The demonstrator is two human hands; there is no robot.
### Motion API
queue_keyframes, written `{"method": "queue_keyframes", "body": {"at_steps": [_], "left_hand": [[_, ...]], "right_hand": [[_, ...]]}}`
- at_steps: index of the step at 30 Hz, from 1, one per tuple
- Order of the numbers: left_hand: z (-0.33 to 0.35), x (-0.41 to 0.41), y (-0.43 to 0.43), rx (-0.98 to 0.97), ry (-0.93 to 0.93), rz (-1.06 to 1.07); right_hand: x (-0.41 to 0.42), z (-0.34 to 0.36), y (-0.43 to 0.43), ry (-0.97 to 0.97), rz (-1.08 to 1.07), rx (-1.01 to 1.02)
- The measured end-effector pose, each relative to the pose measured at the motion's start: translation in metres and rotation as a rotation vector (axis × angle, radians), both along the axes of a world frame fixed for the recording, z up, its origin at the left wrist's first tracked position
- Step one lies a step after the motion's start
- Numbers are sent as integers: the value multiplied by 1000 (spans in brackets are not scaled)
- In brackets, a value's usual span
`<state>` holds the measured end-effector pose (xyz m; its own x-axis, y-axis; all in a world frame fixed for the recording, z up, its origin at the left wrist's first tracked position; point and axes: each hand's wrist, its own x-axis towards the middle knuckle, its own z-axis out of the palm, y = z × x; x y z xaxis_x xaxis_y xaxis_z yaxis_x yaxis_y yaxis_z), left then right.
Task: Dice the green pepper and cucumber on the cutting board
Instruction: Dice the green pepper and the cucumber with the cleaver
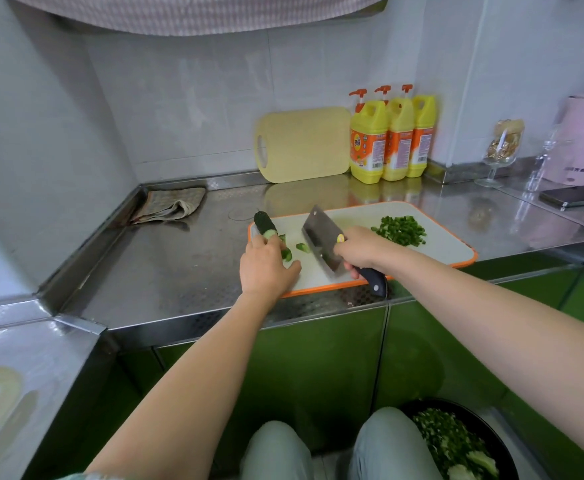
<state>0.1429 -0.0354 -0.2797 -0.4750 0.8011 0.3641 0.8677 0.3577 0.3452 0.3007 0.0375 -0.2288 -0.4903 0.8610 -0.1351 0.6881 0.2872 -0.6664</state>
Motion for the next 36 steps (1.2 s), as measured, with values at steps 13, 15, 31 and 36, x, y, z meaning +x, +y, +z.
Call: {"method": "queue_keyframes", "body": {"at_steps": [13,15,31,36], "left_hand": [[8,3,31,-50,238,-167],[7,3,40,-155,280,-177],[-15,17,51,153,115,-98],[-16,16,51,197,94,-107]], "right_hand": [[29,11,22,-234,-130,21],[24,16,21,-288,-114,12],[26,4,29,-249,-133,74],[28,2,29,-230,-109,119]]}}
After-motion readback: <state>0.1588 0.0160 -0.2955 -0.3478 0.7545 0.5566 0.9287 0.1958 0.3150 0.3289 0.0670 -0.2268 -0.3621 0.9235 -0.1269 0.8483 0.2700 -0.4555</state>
